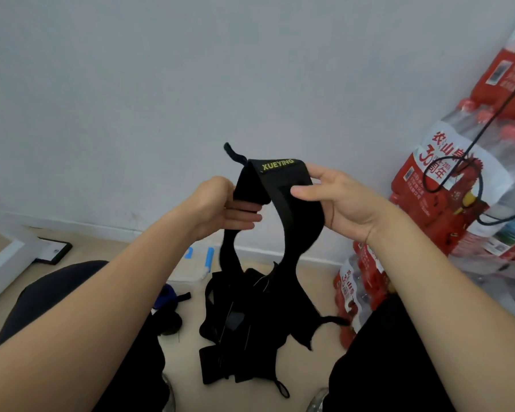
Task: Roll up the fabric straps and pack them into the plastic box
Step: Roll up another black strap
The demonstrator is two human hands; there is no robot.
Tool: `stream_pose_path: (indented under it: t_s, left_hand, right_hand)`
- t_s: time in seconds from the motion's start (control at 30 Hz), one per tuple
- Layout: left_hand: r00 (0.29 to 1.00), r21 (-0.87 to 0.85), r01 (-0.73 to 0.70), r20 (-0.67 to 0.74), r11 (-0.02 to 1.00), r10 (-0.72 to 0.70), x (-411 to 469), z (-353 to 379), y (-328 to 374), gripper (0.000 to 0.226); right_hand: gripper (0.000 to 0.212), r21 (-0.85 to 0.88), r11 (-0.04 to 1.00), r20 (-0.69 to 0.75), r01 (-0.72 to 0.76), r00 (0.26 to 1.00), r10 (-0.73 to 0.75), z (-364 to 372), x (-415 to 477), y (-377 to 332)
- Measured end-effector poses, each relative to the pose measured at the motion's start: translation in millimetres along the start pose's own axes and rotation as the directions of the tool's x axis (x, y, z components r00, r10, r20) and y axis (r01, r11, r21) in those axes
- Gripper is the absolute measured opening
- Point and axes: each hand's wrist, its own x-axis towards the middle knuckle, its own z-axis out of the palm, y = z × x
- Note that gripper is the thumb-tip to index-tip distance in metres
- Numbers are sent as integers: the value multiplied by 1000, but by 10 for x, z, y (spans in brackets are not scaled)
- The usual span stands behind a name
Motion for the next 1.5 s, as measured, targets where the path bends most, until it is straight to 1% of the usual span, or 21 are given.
stream_pose_path:
  t_s: [0.07, 0.1, 0.17, 0.3, 0.37, 0.47, 0.53, 0.63, 0.73, 0.8, 0.9, 0.97, 1.0, 1.07, 1.13, 1.17, 1.23, 1.3, 1.37, 1.43, 1.5]
  left_hand:
    - [992, 119, 12, 120, 993, -26, -69, -7, -76, 57]
    - [989, 232, -6, 145, 973, -29, -111, -1, -116, 47]
    - [991, 430, -45, 133, 902, -14, -194, 27, -210, 22]
    - [998, 554, -66, 50, 830, 46, -365, 122, -421, 19]
    - [994, 602, -109, 46, 791, 101, -426, 164, -508, 19]
    - [988, 481, -150, 37, 864, 151, -559, 253, -589, 31]
    - [985, 350, -171, 32, 921, 171, -645, 331, -645, 40]
    - [976, 267, -201, -28, 942, 216, -700, 395, -784, 26]
    - [999, 256, -25, -26, 966, 33, -747, 396, -891, 22]
    - [995, 258, 96, -8, 961, -97, -791, 386, -924, 27]
    - [986, 222, 167, -18, 961, -167, -849, 345, -905, 24]
    - [996, 215, 90, -46, 972, -82, -871, 324, -860, 18]
    - [995, 270, -16, -91, 963, 42, -854, 313, -838, 16]
    - [919, 438, -218, -210, 872, 334, -819, 326, -799, 15]
    - [853, 429, -283, -296, 858, 430, -814, 376, -765, 21]
    - [873, 366, -256, -310, 894, 377, -799, 389, -768, 23]
    - [959, 288, -85, -236, 954, 157, -770, 393, -802, 27]
    - [991, 346, 74, -133, 935, -29, -712, 381, -892, 25]
    - [990, 414, 110, -125, 904, -63, -621, 372, -979, 16]
    - [981, 489, 104, -192, 866, -10, -497, 349, -1004, 19]
    - [970, 546, 103, -240, 832, 37, -397, 316, -928, 16]
  right_hand:
    - [33, -27, 999, -60, 24, 998, -25, -14, -73, 7]
    - [34, -31, 999, -109, 13, 994, -16, -5, -103, -4]
    - [39, -29, 999, -173, -32, 985, 27, 27, -173, -29]
    - [27, -84, 984, -226, -157, 965, 135, 107, -346, -23]
    - [30, -38, 981, -192, -190, 965, 180, 167, -431, -26]
    - [38, 27, 988, -65, -149, 987, 150, 259, -570, -42]
    - [39, -8, 991, -22, -132, 991, 132, 328, -643, -18]
    - [27, -61, 978, -81, -198, 978, 193, 456, -685, 16]
    - [21, -28, 968, -70, -251, 966, 248, 532, -742, 21]
    - [23, -6, 982, 28, -189, 982, 189, 549, -799, 25]
    - [24, 27, 997, 106, -69, 992, 65, 546, -850, 45]
    - [28, 39, 999, 61, 28, 998, -31, 537, -832, 44]
    - [28, 52, 996, 16, 72, 997, -73, 525, -814, 33]
    - [23, 60, 991, -99, 122, 988, -116, 485, -760, 0]
    - [19, 2, 994, -216, 107, 971, -104, 439, -696, -12]
    - [16, -39, 997, -260, 67, 963, -75, 432, -667, -3]
    - [15, -74, 996, -321, -47, 947, 21, 461, -614, 45]
    - [20, -31, 991, -357, -127, 928, 107, 518, -574, 70]
    - [25, 48, 994, -280, -103, 953, 112, 549, -542, 41]
    - [31, 84, 996, -161, -15, 987, 29, 551, -510, -12]
    - [29, 86, 992, -139, 90, 987, -77, 554, -448, -51]
